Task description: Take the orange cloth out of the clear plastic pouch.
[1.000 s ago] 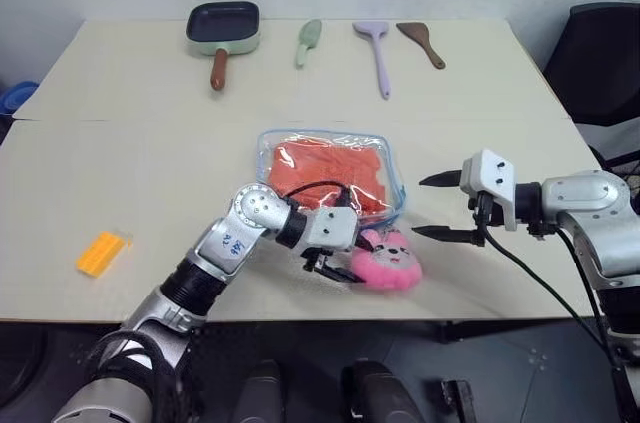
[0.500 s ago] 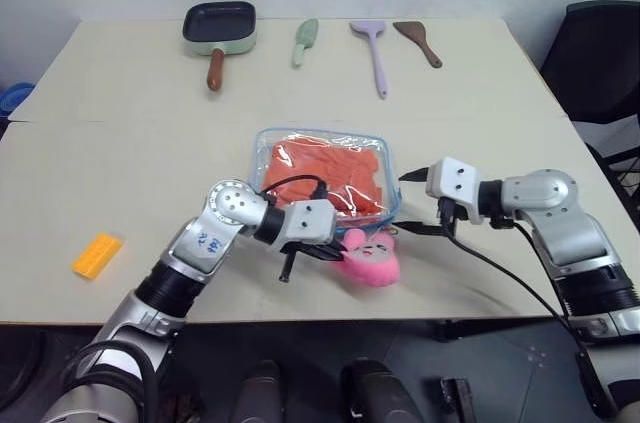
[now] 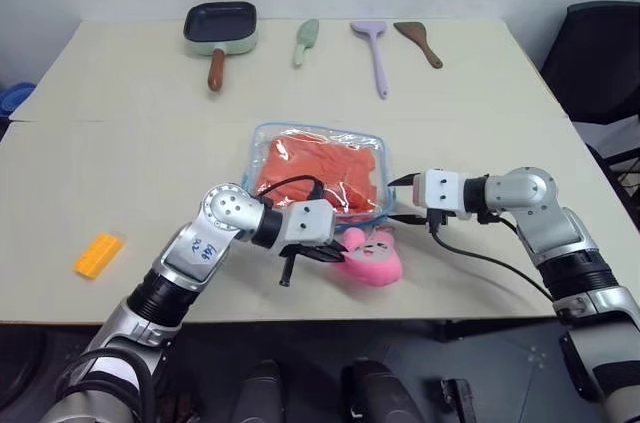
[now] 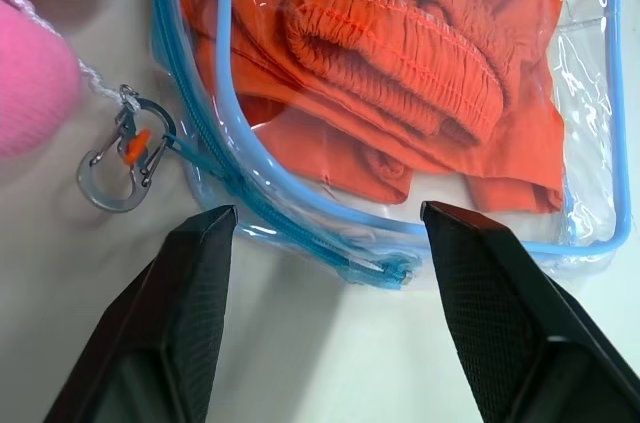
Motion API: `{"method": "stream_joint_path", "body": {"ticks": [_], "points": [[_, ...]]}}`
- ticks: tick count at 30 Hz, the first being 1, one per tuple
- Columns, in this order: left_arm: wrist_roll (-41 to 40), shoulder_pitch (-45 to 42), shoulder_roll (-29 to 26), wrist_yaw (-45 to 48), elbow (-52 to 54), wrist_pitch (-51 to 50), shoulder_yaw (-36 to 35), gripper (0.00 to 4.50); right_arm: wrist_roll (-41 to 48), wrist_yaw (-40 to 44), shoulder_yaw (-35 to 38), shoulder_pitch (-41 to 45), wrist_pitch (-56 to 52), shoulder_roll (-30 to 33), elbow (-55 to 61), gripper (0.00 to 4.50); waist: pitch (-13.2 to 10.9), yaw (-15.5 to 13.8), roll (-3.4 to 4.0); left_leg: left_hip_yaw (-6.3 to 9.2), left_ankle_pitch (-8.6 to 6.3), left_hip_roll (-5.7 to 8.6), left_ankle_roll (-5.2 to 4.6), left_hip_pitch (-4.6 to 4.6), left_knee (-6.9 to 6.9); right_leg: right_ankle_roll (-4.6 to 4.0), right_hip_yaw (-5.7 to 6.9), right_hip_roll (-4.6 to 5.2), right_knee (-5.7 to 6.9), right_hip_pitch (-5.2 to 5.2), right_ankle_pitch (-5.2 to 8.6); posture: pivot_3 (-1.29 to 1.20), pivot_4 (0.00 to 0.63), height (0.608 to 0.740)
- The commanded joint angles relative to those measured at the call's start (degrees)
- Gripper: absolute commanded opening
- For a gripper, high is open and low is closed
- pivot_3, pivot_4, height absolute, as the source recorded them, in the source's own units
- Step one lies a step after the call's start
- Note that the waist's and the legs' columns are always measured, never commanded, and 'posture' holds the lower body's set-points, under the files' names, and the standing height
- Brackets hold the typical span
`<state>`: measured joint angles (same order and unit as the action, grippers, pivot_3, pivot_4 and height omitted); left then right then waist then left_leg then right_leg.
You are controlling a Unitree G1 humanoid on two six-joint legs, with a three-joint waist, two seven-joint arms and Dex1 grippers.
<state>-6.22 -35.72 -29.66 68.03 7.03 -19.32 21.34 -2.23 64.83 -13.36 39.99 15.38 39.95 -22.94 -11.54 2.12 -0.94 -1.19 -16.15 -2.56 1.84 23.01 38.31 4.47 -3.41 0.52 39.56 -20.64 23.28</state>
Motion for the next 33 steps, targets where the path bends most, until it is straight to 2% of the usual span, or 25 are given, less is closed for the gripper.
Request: {"method": "stream_joint_path", "body": {"ticks": [1, 6, 7, 12, 18, 25, 33], "points": [[-0.7, 0.6, -0.4, -0.6, 2.7, 0.4, -0.7, 0.0, 0.7, 0.0, 0.6, 1.1, 1.9, -1.0, 0.5, 2.09, 0.0, 0.1, 0.0, 0.0, 0.0, 0.0, 0.0, 0.0, 0.0, 0.0, 0.0, 0.0, 0.0, 0.0, 0.0, 0.0, 0.15, 0.74], [-0.6, 1.4, -1.1, -1.1, 2.8, 0.6, -1.0, 0.0, -0.2, -0.3, 0.1, 1.2, 3.1, -2.3, -0.2, 0.29, 0.0, 0.3, 0.0, 0.0, 0.0, 0.0, 0.01, 0.0, -0.01, 0.0, 0.0, 0.0, 0.01, 0.0, 0.0, 0.0, 0.15, 0.74], [-0.7, 1.4, -1.1, -1.4, 2.8, 0.5, -1.2, 0.0, -0.3, -0.2, 0.1, 1.2, 3.4, -2.4, -0.4, 0.04, 0.0, 0.2, 0.0, 0.0, 0.0, 0.0, 0.01, 0.0, 0.0, 0.0, 0.0, 0.0, 0.01, 0.0, 0.0, 0.0, 0.15, 0.74], [-1.8, 3.2, -2.3, -3.1, 4.3, -1.7, -3.5, 0.0, -2.7, -1.7, -0.2, 2.6, 6.6, -2.2, -3.4, 0.04, 0.0, 0.3, 0.0, 0.01, 0.0, 0.01, 0.0, 0.0, 0.0, 0.0, 0.0, 0.02, 0.01, 0.0, 0.0, 0.0, 0.15, 0.74], [-6.5, 9.6, -7.0, -5.5, 11.8, -8.7, -11.5, 0.0, -3.6, -1.3, 0.1, 5.7, 12.9, -0.9, -10.0, 0.04, 0.0, 1.2, 0.0, 0.01, 0.0, -0.03, 0.0, -0.02, -0.07, 0.0, 0.01, 0.01, 0.01, -0.02, 0.0, 0.0, 0.15, 0.74], [-11.0, 20.3, -12.1, -10.4, 22.5, -15.5, -20.9, 0.0, -3.9, 0.1, -0.3, 7.2, 21.1, 0.5, -15.6, 0.04, 0.0, 1.2, 0.0, 0.01, -0.02, -0.02, -0.02, -0.03, -0.07, 0.0, 0.01, 0.04, -0.02, 0.02, 0.0, 0.0, 0.15, 0.74], [-15.5, 31.8, -14.7, -16.0, 32.3, -21.5, -31.7, 0.0, -3.4, 1.3, -0.3, 9.7, 26.0, 1.0, -21.1, 0.04, 0.0, 1.3, 0.0, 0.03, -0.08, -0.02, -0.13, -0.1, -0.08, -0.01, 0.01, 0.05, -0.03, 0.08, 0.0, 0.0, 0.15, 0.74]]}}
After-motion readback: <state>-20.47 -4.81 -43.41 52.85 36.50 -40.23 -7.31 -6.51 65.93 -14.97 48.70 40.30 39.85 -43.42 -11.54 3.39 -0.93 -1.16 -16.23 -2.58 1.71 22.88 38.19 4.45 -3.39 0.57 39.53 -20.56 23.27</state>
